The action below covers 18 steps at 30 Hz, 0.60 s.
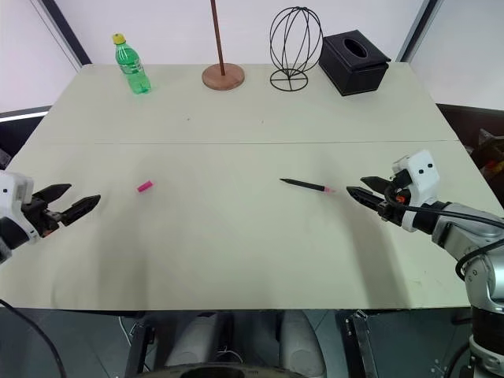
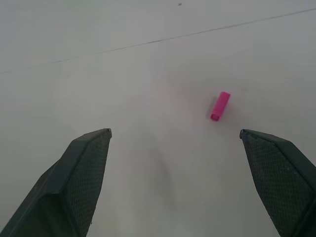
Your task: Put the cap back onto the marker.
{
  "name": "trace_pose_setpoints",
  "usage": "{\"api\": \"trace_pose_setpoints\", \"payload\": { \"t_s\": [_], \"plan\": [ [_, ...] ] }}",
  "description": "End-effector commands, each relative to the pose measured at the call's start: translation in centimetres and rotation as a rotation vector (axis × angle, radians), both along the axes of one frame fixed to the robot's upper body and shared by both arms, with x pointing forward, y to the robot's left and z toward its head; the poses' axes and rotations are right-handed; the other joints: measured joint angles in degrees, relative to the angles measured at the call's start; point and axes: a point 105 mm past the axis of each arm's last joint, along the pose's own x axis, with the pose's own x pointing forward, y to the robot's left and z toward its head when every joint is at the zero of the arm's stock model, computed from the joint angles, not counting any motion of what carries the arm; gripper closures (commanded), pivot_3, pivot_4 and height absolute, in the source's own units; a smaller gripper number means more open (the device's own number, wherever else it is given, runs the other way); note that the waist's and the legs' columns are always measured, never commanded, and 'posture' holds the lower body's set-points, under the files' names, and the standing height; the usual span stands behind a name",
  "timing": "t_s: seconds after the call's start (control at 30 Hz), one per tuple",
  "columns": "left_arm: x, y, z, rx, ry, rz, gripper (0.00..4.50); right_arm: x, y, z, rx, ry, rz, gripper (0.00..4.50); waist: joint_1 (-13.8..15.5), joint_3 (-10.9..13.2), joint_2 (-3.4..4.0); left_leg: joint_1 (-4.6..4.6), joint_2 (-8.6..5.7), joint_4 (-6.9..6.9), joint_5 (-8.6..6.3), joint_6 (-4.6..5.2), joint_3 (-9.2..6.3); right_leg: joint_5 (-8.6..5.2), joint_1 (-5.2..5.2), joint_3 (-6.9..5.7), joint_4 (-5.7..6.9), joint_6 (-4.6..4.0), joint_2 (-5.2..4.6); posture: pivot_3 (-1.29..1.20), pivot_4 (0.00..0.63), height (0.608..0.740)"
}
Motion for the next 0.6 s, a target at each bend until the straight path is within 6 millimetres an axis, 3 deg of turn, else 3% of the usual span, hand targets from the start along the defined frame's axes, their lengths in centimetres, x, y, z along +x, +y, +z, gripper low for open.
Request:
{"api": "trace_pose_setpoints", "payload": {
  "t_s": [0.03,0.6],
  "plan": [
    [-0.29,0.30,1.34,0.004,-0.047,0.007,0.11,-0.21,0.55,0.72,-0.017,-0.031,0.018,2.39,0.0,0.0,0.00,0.00,0.00,0.00,0.00,0.00,0.00,0.00,0.00,0.00,0.00,0.00,0.00,0.00,0.150,0.740],
    [0.17,0.35,2.27,-0.024,-0.065,-0.001,0.11,0.08,0.54,0.40,-0.048,-0.054,0.017,2.39,0.0,0.0,0.00,-0.02,0.00,0.00,0.00,0.00,0.00,-0.02,-0.01,0.00,-0.01,-0.03,-0.03,0.00,0.150,0.740]
  ]
}}
